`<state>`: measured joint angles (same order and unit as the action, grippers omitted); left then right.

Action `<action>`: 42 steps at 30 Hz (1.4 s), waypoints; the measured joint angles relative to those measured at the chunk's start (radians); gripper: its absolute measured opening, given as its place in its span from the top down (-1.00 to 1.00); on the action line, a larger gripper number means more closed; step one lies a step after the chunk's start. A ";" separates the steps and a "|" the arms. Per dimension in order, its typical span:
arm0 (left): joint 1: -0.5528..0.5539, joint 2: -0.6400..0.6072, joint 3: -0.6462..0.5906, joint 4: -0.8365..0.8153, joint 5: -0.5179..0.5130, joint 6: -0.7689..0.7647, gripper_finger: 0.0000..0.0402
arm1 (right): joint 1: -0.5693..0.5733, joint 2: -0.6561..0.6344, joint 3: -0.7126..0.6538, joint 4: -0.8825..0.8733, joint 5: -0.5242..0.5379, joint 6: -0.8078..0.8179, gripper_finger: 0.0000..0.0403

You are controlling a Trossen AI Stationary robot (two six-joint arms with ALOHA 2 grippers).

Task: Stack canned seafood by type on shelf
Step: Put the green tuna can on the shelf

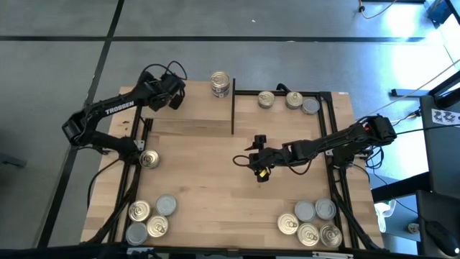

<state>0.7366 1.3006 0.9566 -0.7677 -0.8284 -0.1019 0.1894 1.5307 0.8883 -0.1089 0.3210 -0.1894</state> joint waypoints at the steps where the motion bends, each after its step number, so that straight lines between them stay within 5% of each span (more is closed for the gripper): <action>1: 0.002 0.000 0.000 0.000 0.001 0.002 0.24 | 0.000 0.000 0.000 0.000 0.000 0.000 -0.52; 9: 0.043 -0.001 0.000 -0.003 0.116 0.013 0.22 | 0.000 0.000 0.000 0.004 0.000 0.001 -0.52; 20: 0.057 -0.002 0.001 -0.003 0.105 0.023 -0.22 | 0.000 0.000 0.000 0.004 0.000 0.001 -0.52; 42: 0.012 -0.071 0.000 -0.012 0.126 0.057 -0.24 | 0.000 0.000 0.000 0.004 0.000 0.001 -0.52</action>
<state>0.7483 1.2297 0.9565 -0.7802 -0.7026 -0.0449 0.1894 1.5307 0.8886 -0.1052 0.3208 -0.1886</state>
